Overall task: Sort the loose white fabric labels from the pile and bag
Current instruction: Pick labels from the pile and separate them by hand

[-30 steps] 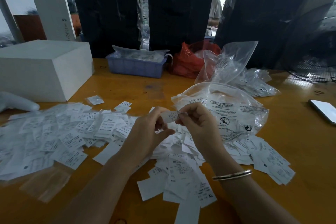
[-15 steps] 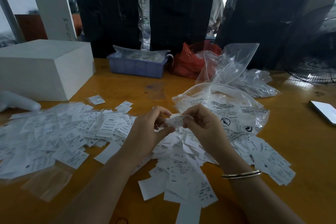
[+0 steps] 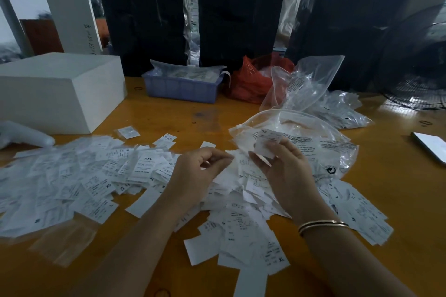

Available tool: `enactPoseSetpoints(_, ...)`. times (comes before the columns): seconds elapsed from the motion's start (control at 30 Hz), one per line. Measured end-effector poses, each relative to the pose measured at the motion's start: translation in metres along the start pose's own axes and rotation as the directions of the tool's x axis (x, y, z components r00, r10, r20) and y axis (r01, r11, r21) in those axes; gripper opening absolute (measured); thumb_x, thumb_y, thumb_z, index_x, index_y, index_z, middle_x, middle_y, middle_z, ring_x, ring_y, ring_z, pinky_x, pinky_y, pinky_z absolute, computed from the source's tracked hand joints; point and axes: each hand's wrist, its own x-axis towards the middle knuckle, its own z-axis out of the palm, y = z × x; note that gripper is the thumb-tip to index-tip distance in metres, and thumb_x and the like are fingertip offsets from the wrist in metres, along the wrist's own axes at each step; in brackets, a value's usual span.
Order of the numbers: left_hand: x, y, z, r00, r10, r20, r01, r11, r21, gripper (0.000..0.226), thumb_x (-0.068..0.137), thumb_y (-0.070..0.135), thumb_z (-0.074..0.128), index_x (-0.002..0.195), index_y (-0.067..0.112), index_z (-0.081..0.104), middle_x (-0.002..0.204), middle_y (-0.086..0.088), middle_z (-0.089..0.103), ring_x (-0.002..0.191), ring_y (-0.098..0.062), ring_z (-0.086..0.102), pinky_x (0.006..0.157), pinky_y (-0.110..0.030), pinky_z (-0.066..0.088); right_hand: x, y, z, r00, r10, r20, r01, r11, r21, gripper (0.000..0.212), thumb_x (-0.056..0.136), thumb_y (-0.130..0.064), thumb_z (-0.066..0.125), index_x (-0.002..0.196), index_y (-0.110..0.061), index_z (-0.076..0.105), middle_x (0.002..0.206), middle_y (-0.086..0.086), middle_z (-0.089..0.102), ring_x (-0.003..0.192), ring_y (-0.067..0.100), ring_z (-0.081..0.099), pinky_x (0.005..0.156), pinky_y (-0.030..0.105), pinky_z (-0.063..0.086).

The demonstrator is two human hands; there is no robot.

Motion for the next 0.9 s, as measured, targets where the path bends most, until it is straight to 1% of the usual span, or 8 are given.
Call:
enactPoseSetpoints(0.1, 0.002, 0.000, 0.000, 1.000, -0.009, 0.015, 0.009, 1.000, -0.011, 0.019, 0.086, 0.023, 0.067, 0.085, 0.042, 0.068, 0.092, 0.018, 0.071, 0.088, -0.004, 0.066, 0.076, -0.015, 0.053, -0.002, -0.007, -0.004, 1.000, -0.023, 0.001, 0.023, 0.999, -0.046, 0.023, 0.084, 0.002, 0.058, 0.077, -0.015, 0.072, 0.085, 0.003, 0.071, 0.077, 0.013, 0.067, 0.067, 0.028, 0.056)
enactPoseSetpoints(0.23, 0.001, 0.001, -0.002, 0.999, 0.027, 0.033, -0.028, 0.999, 0.044, 0.021, 0.086, 0.025, 0.067, 0.087, 0.046, 0.065, 0.093, 0.023, 0.069, 0.087, 0.001, 0.065, 0.074, -0.011, 0.051, -0.005, -0.011, 0.001, 0.986, -0.137, 0.090, 0.161, 0.916, -0.368, 0.032, 0.085, 0.006, 0.059, 0.102, -0.020, 0.067, 0.081, -0.006, 0.071, 0.073, 0.005, 0.065, 0.064, 0.017, 0.051)
enactPoseSetpoints(0.33, 0.001, 0.002, -0.003, 0.997, 0.074, 0.021, -0.076, 0.989, 0.125, 0.024, 0.085, 0.023, 0.068, 0.086, 0.046, 0.063, 0.088, 0.025, 0.065, 0.084, 0.004, 0.062, 0.073, -0.009, 0.048, -0.008, -0.012, 0.007, 0.956, -0.250, 0.150, 0.290, 0.756, -0.587, 0.028, 0.084, 0.002, 0.063, 0.090, -0.025, 0.068, 0.075, -0.007, 0.070, 0.065, 0.002, 0.062, 0.060, 0.014, 0.050)
enactPoseSetpoints(0.4, 0.001, 0.003, -0.002, 0.996, 0.091, 0.024, -0.093, 0.980, 0.173, 0.026, 0.084, 0.021, 0.070, 0.084, 0.046, 0.061, 0.086, 0.028, 0.061, 0.082, 0.002, 0.061, 0.071, -0.008, 0.048, -0.010, -0.011, 0.009, 0.930, -0.308, 0.198, 0.359, 0.658, -0.662, 0.030, 0.085, 0.000, 0.064, 0.083, -0.030, 0.068, 0.078, -0.007, 0.070, 0.066, 0.008, 0.063, 0.058, 0.017, 0.050)
enactPoseSetpoints(0.53, -0.001, 0.004, 0.000, 0.990, 0.134, 0.043, -0.140, 0.966, 0.218, 0.020, 0.081, 0.016, 0.073, 0.088, 0.034, 0.067, 0.083, 0.030, 0.058, 0.082, 0.007, 0.058, 0.071, -0.006, 0.046, -0.011, -0.008, 0.009, 0.907, -0.342, 0.245, 0.409, 0.581, -0.704, 0.031, 0.086, -0.002, 0.064, 0.082, -0.032, 0.067, 0.081, -0.004, 0.068, 0.072, 0.029, 0.059, 0.062, 0.033, 0.051)
enactPoseSetpoints(0.7, 0.000, 0.003, 0.000, 0.987, 0.159, 0.031, -0.161, 0.951, 0.264, 0.013, 0.080, 0.015, 0.074, 0.093, 0.015, 0.074, 0.080, 0.029, 0.057, 0.075, 0.007, 0.059, 0.069, -0.006, 0.046, -0.012, -0.005, 0.011, 0.879, -0.354, 0.320, 0.463, 0.471, -0.751, 0.033, 0.086, 0.001, 0.063, 0.082, -0.032, 0.064, 0.074, -0.023, 0.065, 0.066, 0.000, 0.058, 0.059, 0.013, 0.046)
enactPoseSetpoints(0.8, 0.000, 0.005, -0.001, 0.986, 0.166, 0.029, -0.168, 0.949, 0.265, 0.013, 0.080, 0.013, 0.075, 0.093, 0.013, 0.074, 0.080, 0.029, 0.057, 0.076, 0.009, 0.059, 0.069, -0.006, 0.046, -0.012, -0.004, 0.011, 0.838, -0.396, 0.374, 0.515, 0.351, -0.782, 0.031, 0.085, 0.003, 0.064, 0.083, -0.029, 0.063, 0.070, -0.022, 0.062, 0.069, -0.004, 0.058, 0.059, 0.007, 0.042)
enactPoseSetpoints(0.9, 0.000, 0.006, 0.000, 0.986, 0.164, 0.037, -0.167, 0.948, 0.271, 0.016, 0.080, 0.014, 0.074, 0.096, 0.015, 0.074, 0.082, 0.026, 0.059, 0.078, 0.009, 0.059, 0.069, -0.005, 0.045, -0.012, -0.003, 0.010, 0.815, -0.438, 0.378, 0.531, 0.308, -0.789, 0.028, 0.084, 0.003, 0.064, 0.085, -0.026, 0.064, 0.075, -0.018, 0.062, 0.071, -0.002, 0.058, 0.063, 0.008, 0.043)
